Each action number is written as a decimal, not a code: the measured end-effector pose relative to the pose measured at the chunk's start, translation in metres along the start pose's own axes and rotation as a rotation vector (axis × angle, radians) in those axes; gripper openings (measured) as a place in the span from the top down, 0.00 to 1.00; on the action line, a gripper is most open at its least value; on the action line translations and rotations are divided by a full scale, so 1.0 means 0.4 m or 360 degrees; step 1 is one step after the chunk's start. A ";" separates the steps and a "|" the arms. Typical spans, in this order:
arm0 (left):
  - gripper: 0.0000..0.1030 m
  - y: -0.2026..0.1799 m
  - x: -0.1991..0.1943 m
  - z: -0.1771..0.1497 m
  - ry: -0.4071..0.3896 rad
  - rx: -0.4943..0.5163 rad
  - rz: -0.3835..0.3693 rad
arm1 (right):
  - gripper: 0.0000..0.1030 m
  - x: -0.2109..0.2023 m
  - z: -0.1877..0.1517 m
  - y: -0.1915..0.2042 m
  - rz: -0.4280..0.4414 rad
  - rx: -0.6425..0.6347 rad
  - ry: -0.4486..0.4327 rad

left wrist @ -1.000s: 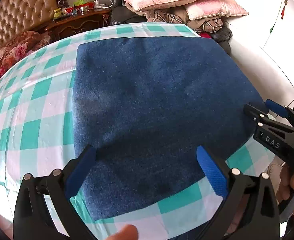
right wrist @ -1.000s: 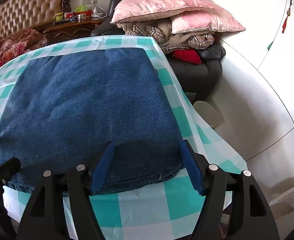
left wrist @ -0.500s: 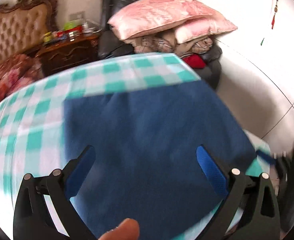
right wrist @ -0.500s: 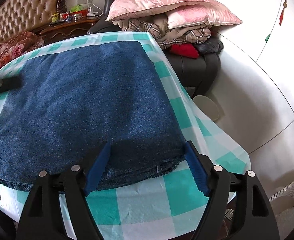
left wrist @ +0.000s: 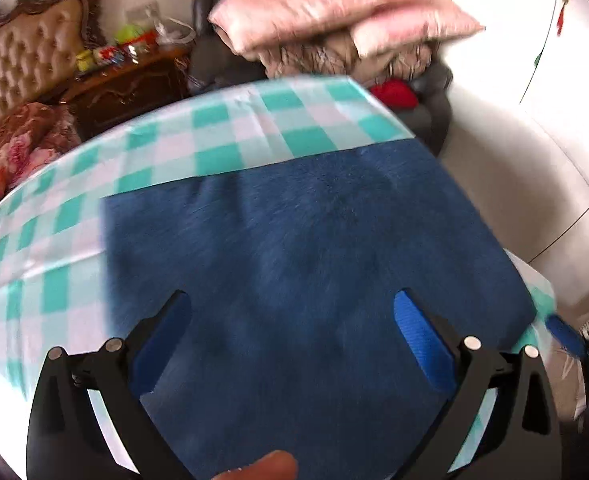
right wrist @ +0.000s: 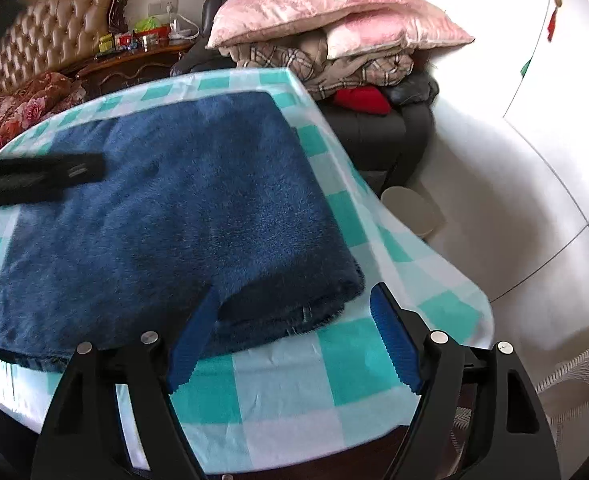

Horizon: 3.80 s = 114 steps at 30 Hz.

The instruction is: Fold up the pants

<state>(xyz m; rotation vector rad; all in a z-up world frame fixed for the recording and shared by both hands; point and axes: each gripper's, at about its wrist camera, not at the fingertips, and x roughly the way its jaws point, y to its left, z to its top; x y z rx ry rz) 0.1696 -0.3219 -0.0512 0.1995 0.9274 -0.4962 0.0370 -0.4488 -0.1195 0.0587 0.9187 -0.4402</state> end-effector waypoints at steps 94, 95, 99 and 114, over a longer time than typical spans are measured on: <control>0.02 0.023 -0.269 -0.231 -0.0166 -0.0066 -0.0006 | 0.23 -0.172 -0.036 0.043 0.0131 0.0053 -0.0090; 0.02 0.023 -0.269 -0.231 -0.0166 -0.0067 -0.0010 | 0.23 -0.173 -0.035 0.043 0.0132 0.0055 -0.0091; 0.02 0.021 -0.266 -0.228 -0.0163 -0.0066 -0.0026 | 0.23 -0.172 -0.034 0.042 0.0131 0.0053 -0.0090; 0.02 0.232 -0.361 -0.287 -0.0422 -0.0317 -0.0029 | 0.22 -0.162 -0.019 0.010 0.0259 0.0240 -0.0121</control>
